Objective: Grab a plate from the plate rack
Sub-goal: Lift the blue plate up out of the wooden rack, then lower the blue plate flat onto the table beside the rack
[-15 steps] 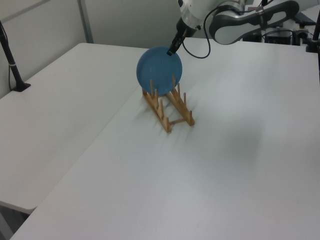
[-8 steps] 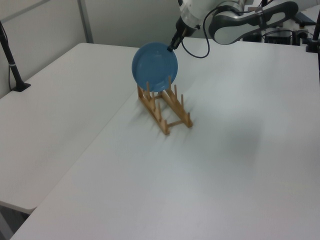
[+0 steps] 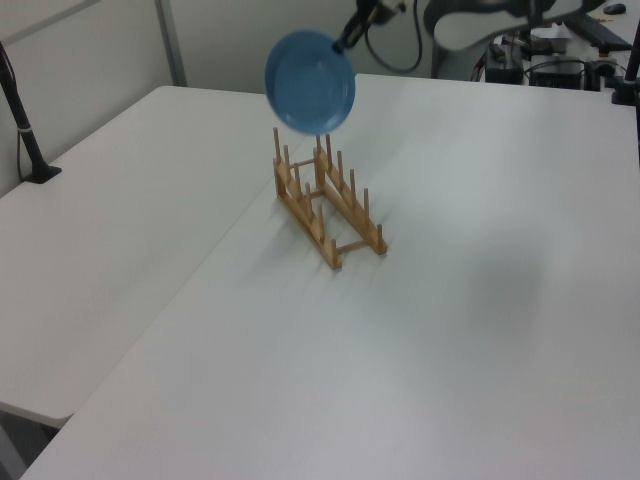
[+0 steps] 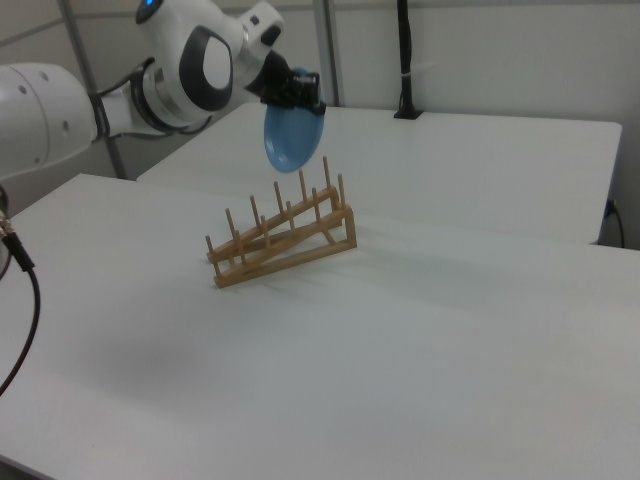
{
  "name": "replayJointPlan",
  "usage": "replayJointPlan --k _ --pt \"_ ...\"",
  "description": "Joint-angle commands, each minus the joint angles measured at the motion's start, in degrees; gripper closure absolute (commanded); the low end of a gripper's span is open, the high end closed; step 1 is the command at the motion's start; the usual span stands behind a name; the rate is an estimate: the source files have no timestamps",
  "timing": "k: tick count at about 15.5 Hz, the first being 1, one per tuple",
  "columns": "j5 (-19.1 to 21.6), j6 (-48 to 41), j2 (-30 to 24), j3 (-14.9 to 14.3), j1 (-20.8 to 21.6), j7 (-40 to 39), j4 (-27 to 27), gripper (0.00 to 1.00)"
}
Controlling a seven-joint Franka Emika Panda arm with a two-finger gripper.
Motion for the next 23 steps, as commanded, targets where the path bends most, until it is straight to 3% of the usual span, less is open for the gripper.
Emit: replayJointPlan --k 1,3,5,8,9,11,13,17,23 --pt "0.41 -1.23 -4.57 -0.15 -1.49 1.21 -3.03 1.00" --pt "4.26 -6.93 -5.19 0.03 -1.75 -0.27 -3.74 1.00" --pt "10.75 -14.04 -5.45 0.03 -2.19 -6.75 -3.74 1.00" --pt "21.48 -29.41 -6.15 0.29 -4.47 -25.44 -3.83 1.00" --pt "23.25 -34.16 -6.50 0.20 -5.09 -31.86 -4.09 1.00" --pt "23.62 -40.59 -7.12 0.20 -5.53 -41.37 -7.15 1.00" --pt "23.71 -41.06 -8.08 0.20 -5.62 -46.93 -13.03 1.00" --pt "23.80 -40.09 -7.83 0.20 -5.53 -54.05 -21.92 1.00" --pt "23.97 -36.59 -5.02 0.20 -5.44 -57.68 -26.41 1.00"
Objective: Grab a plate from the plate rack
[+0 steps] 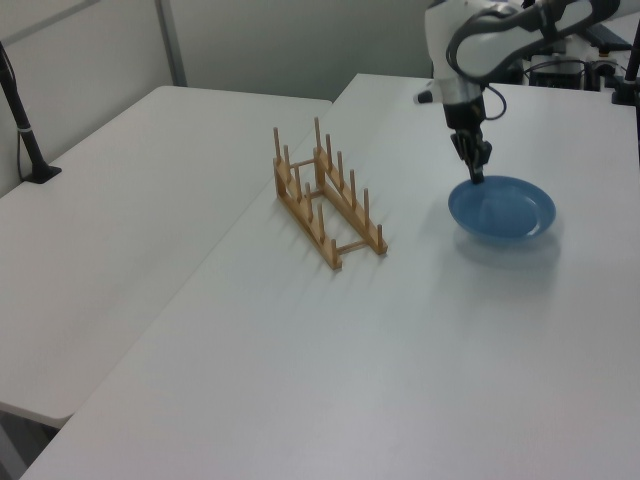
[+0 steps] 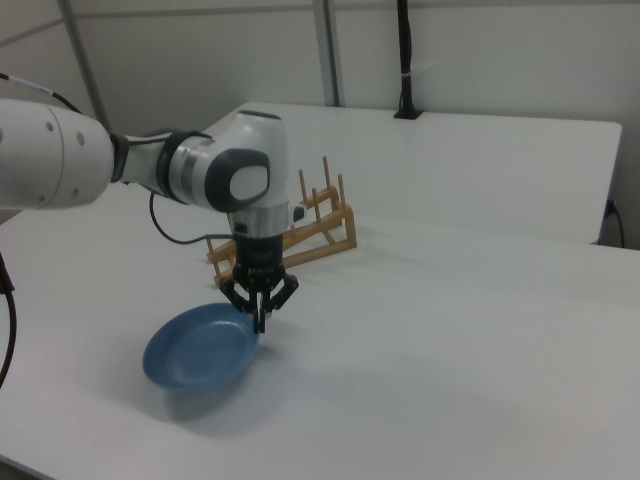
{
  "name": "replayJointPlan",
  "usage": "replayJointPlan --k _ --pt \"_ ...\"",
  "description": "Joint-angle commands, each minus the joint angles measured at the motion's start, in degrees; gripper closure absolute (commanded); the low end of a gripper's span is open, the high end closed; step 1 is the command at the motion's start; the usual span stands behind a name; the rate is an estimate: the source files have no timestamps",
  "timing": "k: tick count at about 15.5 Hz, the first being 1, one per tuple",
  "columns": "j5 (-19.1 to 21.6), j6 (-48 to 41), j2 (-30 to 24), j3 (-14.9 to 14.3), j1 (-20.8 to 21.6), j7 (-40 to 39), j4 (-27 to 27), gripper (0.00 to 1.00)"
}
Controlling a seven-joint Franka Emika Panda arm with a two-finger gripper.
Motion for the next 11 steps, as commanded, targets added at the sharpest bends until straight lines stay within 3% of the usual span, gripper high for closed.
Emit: replayJointPlan --k 1,4,5,6,7,8,11 --pt "1.15 5.06 0.77 -0.10 0.15 -2.01 -3.02 1.00" --pt "1.15 6.82 2.54 -0.10 0.23 -1.83 -2.93 1.00" --pt "1.15 6.74 2.71 -0.10 0.15 -1.75 -2.84 0.92" --pt "1.15 6.04 2.72 -0.10 0.06 -1.22 -2.40 0.68" --pt "1.24 5.68 2.28 -0.10 -0.12 -0.26 -2.31 0.14" --pt "1.24 4.64 1.67 -0.10 -0.12 1.92 -1.88 0.00" --pt "1.24 -1.16 0.70 -0.02 0.23 5.45 3.73 0.00"
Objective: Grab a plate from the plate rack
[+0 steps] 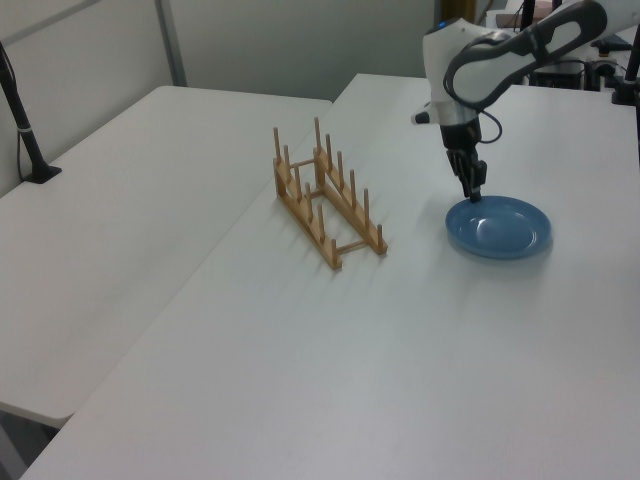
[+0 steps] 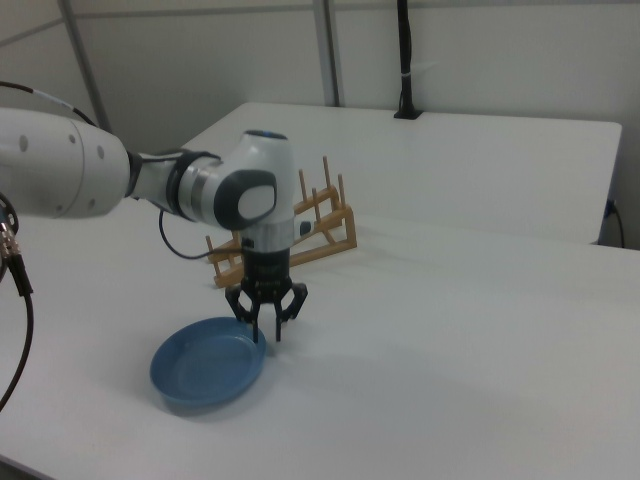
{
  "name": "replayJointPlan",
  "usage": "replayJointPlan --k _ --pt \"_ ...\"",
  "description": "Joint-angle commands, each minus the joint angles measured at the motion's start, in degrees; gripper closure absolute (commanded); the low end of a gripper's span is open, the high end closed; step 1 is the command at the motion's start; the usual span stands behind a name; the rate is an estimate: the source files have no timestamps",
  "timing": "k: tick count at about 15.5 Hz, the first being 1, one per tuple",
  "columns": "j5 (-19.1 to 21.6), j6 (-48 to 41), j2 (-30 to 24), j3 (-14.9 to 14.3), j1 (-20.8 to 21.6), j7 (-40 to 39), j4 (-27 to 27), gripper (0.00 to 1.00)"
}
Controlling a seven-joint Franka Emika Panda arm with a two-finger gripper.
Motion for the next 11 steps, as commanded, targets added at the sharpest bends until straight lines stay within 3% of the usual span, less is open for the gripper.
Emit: replayJointPlan --k 1,6,11 --pt "1.23 -7.14 -2.77 -0.03 0.43 5.46 6.13 0.00" --pt "0.62 -8.03 -8.21 0.15 1.39 27.23 9.83 0.00" --pt "-2.46 -8.90 -15.42 -0.12 5.17 49.75 9.93 0.00"
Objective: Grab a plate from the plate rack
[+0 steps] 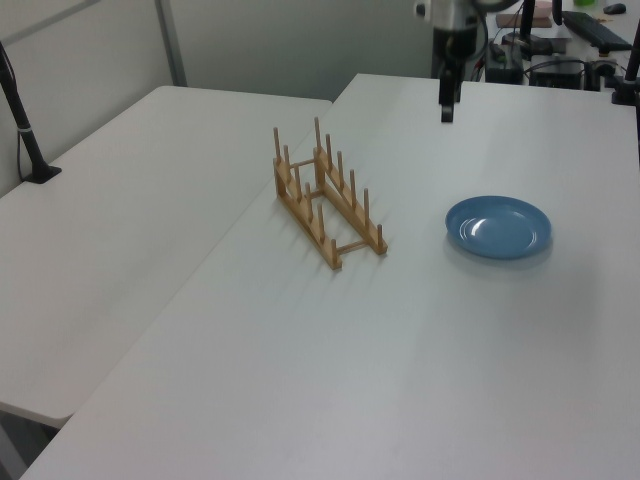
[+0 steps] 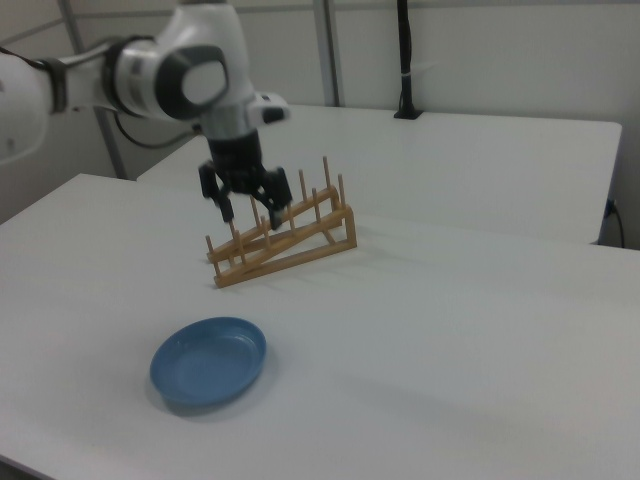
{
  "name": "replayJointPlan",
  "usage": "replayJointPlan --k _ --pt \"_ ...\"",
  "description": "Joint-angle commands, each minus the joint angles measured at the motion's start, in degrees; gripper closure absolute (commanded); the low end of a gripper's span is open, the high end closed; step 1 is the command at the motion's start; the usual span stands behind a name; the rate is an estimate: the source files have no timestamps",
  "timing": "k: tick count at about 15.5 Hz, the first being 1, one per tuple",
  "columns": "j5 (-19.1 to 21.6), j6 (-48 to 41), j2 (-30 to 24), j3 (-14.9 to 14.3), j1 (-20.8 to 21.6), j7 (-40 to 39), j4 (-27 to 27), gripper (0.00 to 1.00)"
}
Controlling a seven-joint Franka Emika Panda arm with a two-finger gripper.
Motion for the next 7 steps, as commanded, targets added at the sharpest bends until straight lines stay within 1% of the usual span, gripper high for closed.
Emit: replayJointPlan --k 1,3,7 --pt "-2.14 -3.64 -5.73 -0.66 3.08 12.19 -1.02 0.00" --pt "-2.05 -5.57 -7.05 -0.67 3.26 12.37 -1.10 0.00" --pt "-1.96 -6.99 -7.41 -0.49 3.52 12.64 -1.19 0.00"
